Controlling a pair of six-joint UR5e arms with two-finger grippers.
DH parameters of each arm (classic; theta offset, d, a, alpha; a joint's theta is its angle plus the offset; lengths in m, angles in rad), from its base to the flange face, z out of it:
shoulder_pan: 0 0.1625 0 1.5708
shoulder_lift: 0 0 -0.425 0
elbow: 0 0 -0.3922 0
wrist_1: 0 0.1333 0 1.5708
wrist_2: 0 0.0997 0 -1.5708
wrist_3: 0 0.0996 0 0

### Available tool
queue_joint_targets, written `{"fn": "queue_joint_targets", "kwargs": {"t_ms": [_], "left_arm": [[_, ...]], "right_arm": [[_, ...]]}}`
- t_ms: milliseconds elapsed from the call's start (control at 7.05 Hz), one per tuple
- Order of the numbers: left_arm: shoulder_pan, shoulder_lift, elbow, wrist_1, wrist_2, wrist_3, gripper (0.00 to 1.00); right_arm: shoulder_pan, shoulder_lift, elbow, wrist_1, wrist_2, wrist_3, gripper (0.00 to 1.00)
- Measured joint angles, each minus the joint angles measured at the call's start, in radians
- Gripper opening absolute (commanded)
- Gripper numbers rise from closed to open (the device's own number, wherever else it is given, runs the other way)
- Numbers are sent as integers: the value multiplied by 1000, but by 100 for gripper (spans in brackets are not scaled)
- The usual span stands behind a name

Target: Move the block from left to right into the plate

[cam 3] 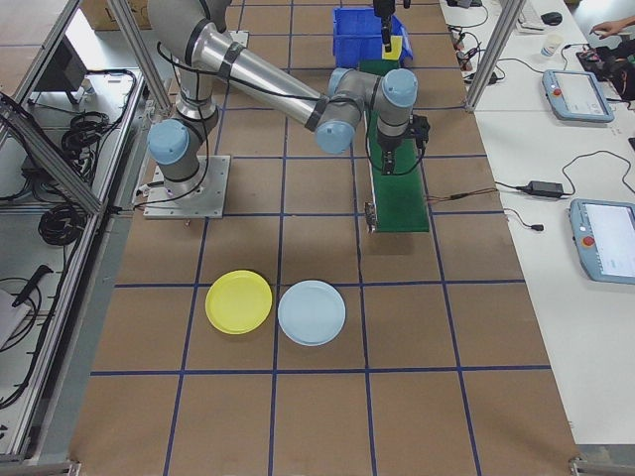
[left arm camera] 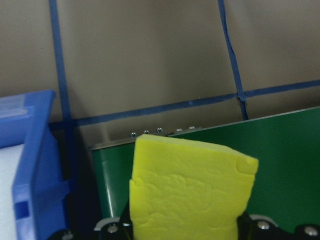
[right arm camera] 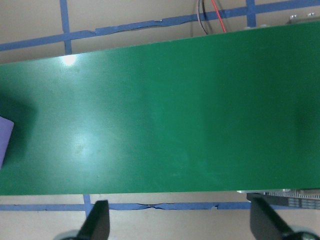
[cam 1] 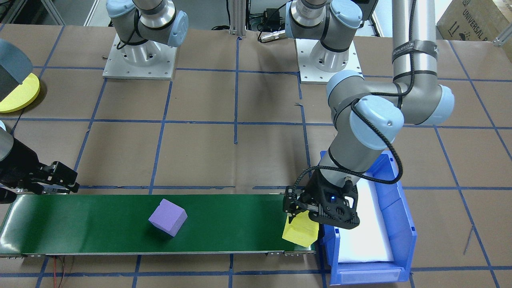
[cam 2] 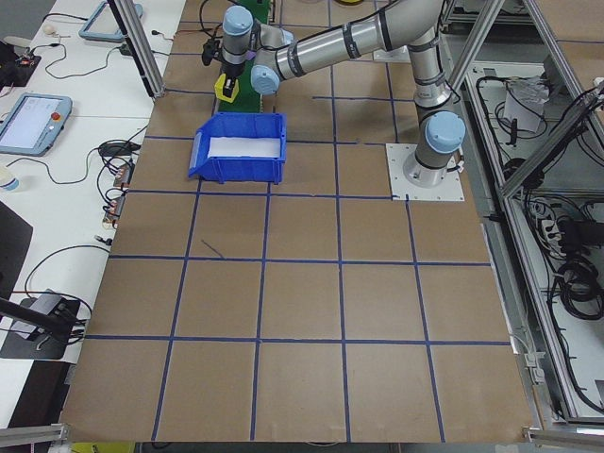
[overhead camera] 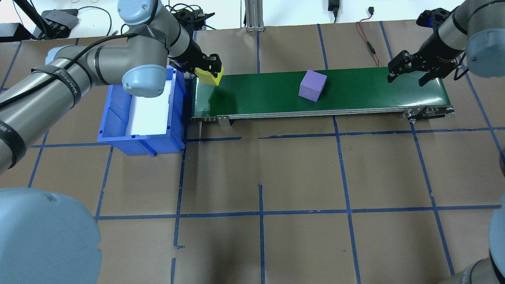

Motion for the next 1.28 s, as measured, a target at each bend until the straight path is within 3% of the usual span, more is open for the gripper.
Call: {"fn": "queue_joint_targets", "kwargs": {"t_ms": [284,426,852,1277], "left_arm": [[-6,-6,-26,-2,-7,-2,100],[-4,35,-32,-33,1,-1,100],[52,294,-35,-359,99,23,100],[144,497,-36,-674,118,96,100]], "right_arm": [[0,8,-1,-6,46,85,100],[0,18,-4,-18,53,121,100],[0,39,-10,-55,103,179,100],[0,58,-11,-92,136,256,100]]}}
